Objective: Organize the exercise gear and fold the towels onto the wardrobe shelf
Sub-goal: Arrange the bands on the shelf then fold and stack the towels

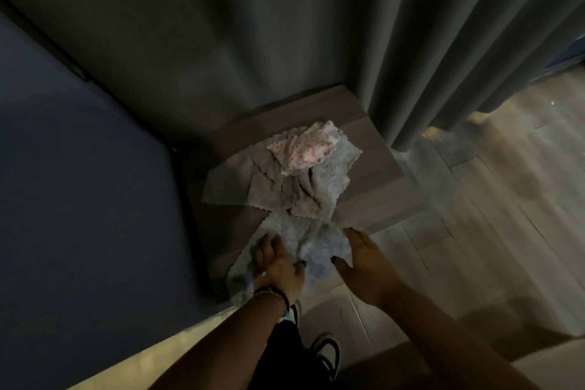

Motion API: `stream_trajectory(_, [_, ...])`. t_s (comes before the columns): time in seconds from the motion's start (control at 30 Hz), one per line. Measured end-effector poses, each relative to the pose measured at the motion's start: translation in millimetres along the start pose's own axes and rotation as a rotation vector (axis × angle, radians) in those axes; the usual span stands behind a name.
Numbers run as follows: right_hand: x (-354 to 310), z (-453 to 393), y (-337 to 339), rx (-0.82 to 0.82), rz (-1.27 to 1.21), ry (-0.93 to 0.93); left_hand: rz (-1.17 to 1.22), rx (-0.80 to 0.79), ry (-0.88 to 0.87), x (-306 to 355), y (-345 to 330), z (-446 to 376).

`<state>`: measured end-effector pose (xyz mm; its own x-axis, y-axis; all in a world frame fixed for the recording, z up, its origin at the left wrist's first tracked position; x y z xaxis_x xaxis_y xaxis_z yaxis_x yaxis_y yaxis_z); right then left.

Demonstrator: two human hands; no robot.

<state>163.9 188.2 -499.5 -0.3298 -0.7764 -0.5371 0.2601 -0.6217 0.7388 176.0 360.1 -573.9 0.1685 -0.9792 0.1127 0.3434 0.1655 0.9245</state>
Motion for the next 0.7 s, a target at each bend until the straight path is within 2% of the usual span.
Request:
stream_trajectory(0.1, [5.1, -4.7, -10.1, -0.028, -0.045, -0.01, -0.036, 0.168, -0.02, 3.5, -9.1, -3.7])
stream_trajectory(0.17, [5.6, -3.5, -12.1, -0.014, -0.058, -0.005, 0.019, 0.208, -0.022, 1.5, -8.3, -6.2])
stream_trajectory(0.23, [4.5, 1.3, -10.6, -0.015, -0.078, -0.007, 0.09, 0.186, -0.016, -1.9, -3.1, -8.0])
stream_trajectory(0.37, [-1.7, 15.1, 3.3, -0.007, -0.101, 0.007, 0.394, 0.1, 0.006, -0.1, 24.3, -3.7])
stream_trajectory(0.47, [-10.5, 25.2, 19.6, 0.03, -0.131, 0.054, 0.55, 0.106, -0.004, 6.6, 62.2, 8.7])
stream_trajectory(0.6, [-29.2, 34.1, 50.0, 0.115, -0.264, 0.149, 0.759, 0.033, -0.111, 21.8, 116.6, 31.8])
stream_trajectory(0.7, [-39.8, 34.8, 63.3, 0.171, -0.262, 0.216, 0.886, -0.011, -0.182, 32.5, 147.3, 47.7])
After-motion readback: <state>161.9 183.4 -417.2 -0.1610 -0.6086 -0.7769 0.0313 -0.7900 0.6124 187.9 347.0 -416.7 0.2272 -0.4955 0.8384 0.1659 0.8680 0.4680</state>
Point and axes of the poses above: each hand's wrist, its own z-axis away from the middle knuckle, its own y-axis out of the back of the hand, x = y × z, the point moved 1 cm from there along -z, towards the middle knuckle, and after that the axes turned 14 degrees about x, right-handed, at the moved point
